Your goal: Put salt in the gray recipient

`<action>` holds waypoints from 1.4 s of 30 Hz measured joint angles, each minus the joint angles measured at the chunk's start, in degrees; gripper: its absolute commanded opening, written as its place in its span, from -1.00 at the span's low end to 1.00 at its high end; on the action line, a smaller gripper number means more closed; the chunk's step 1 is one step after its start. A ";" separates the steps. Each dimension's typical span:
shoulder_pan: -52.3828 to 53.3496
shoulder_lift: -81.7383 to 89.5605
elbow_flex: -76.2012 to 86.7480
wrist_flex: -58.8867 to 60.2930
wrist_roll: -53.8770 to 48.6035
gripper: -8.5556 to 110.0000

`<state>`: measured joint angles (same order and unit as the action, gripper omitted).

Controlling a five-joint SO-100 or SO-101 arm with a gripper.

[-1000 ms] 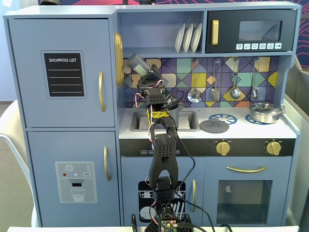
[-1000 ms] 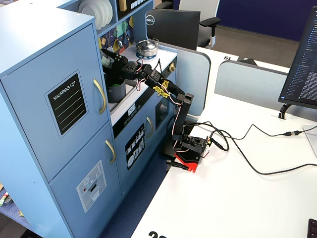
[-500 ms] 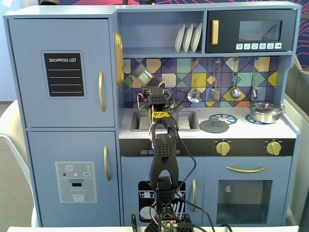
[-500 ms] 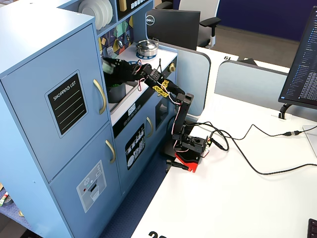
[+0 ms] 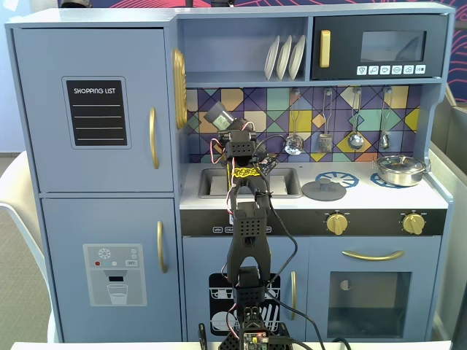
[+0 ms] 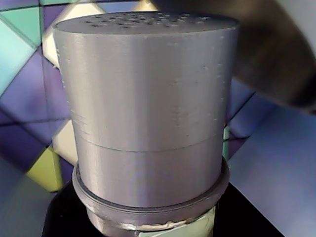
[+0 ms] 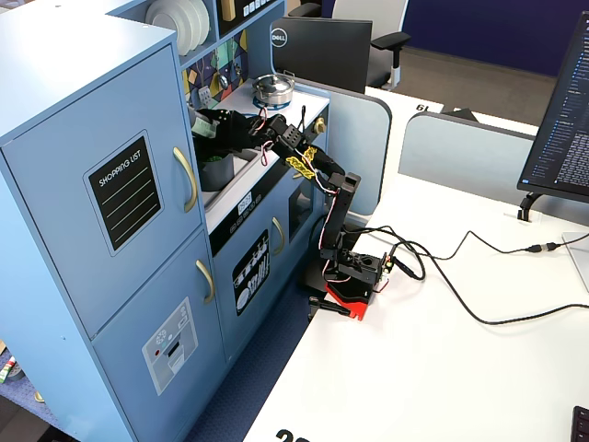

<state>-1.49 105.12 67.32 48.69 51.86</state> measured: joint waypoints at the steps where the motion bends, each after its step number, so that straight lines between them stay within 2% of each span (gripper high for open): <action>1: -0.26 -0.09 0.18 -2.64 -1.23 -0.86; 5: -1.32 0.00 0.09 -14.77 -13.45 -0.86; 8: 1.23 0.00 0.09 -17.23 -27.95 -0.86; 15: 18.81 -0.09 1.76 -19.07 -72.77 -0.86; 22: 40.69 -2.55 4.92 -31.55 -119.44 -0.86; 24: 44.56 -4.22 4.92 -34.01 -129.64 -0.86; 27: 48.34 -6.68 4.92 -35.86 -136.76 -0.86; 30: 49.92 -7.21 7.21 -37.79 -139.57 -0.86; 42: 52.65 -8.61 18.63 -43.68 -140.10 -0.86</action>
<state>51.15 96.50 85.96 5.01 -88.24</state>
